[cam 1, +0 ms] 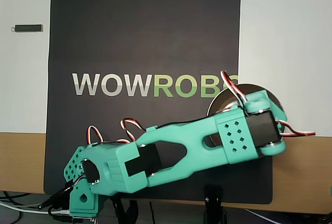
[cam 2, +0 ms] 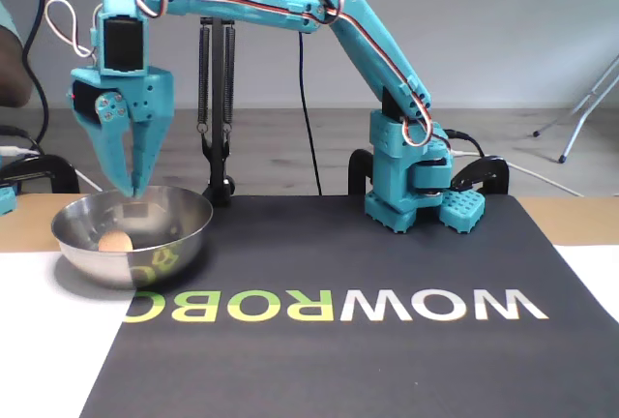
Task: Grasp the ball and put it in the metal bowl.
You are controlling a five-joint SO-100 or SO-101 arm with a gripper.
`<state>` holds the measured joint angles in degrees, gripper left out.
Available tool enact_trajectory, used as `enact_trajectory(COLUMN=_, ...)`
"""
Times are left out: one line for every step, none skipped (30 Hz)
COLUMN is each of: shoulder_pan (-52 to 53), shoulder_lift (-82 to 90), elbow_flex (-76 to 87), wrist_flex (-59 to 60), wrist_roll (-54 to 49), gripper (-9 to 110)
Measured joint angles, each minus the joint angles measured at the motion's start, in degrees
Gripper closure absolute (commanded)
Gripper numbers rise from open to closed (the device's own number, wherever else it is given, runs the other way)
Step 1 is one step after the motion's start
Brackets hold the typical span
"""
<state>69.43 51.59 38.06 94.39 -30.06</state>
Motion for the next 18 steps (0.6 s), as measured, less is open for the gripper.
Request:
enact_trajectory(shoulder_pan=-0.53, shoulder_lift=0.35, elbow_flex=0.0, wrist_flex=0.44, wrist_roll=0.0, gripper=102)
enact_trajectory(shoulder_pan=-1.14, shoulder_lift=0.79, elbow_flex=0.0, wrist_flex=0.97, wrist_roll=0.0, gripper=102)
enact_trajectory(shoulder_pan=-1.76, shoulder_lift=1.14, elbow_flex=0.0, wrist_flex=1.23, wrist_roll=0.0, gripper=102)
enact_trajectory(shoulder_pan=-2.37, shoulder_lift=1.58, elbow_flex=0.0, wrist_flex=1.41, wrist_roll=0.0, gripper=102)
enact_trajectory(shoulder_pan=-3.16, shoulder_lift=2.02, elbow_flex=0.0, wrist_flex=1.49, wrist_roll=0.0, gripper=102)
enact_trajectory(shoulder_pan=-3.87, shoulder_lift=2.37, elbow_flex=0.0, wrist_flex=1.49, wrist_roll=0.0, gripper=102)
enact_trajectory(shoulder_pan=-4.75, shoulder_lift=2.81, elbow_flex=0.0, wrist_flex=1.49, wrist_roll=0.0, gripper=102)
enact_trajectory(shoulder_pan=-5.54, shoulder_lift=3.34, elbow_flex=0.26, wrist_flex=1.49, wrist_roll=0.0, gripper=102)
enact_trajectory(shoulder_pan=-6.24, shoulder_lift=3.96, elbow_flex=0.79, wrist_flex=1.58, wrist_roll=0.0, gripper=102)
enact_trajectory(shoulder_pan=-7.03, shoulder_lift=4.75, elbow_flex=1.76, wrist_flex=1.58, wrist_roll=0.0, gripper=102)
enact_trajectory(shoulder_pan=-7.82, shoulder_lift=5.62, elbow_flex=2.9, wrist_flex=1.58, wrist_roll=0.0, gripper=102)
enact_trajectory(shoulder_pan=-8.79, shoulder_lift=6.5, elbow_flex=4.22, wrist_flex=1.58, wrist_roll=0.0, gripper=102)
enact_trajectory(shoulder_pan=-9.58, shoulder_lift=7.47, elbow_flex=5.71, wrist_flex=1.58, wrist_roll=0.0, gripper=102)
enact_trajectory(shoulder_pan=-10.55, shoulder_lift=8.53, elbow_flex=7.21, wrist_flex=1.58, wrist_roll=0.0, gripper=102)
enact_trajectory(shoulder_pan=-11.51, shoulder_lift=9.49, elbow_flex=8.7, wrist_flex=1.58, wrist_roll=0.0, gripper=102)
enact_trajectory(shoulder_pan=-12.48, shoulder_lift=10.72, elbow_flex=10.2, wrist_flex=1.58, wrist_roll=0.0, gripper=102)
enact_trajectory(shoulder_pan=-13.62, shoulder_lift=11.87, elbow_flex=11.6, wrist_flex=1.58, wrist_roll=0.0, gripper=102)
enact_trajectory(shoulder_pan=-14.77, shoulder_lift=13.18, elbow_flex=13.1, wrist_flex=1.58, wrist_roll=0.0, gripper=102)
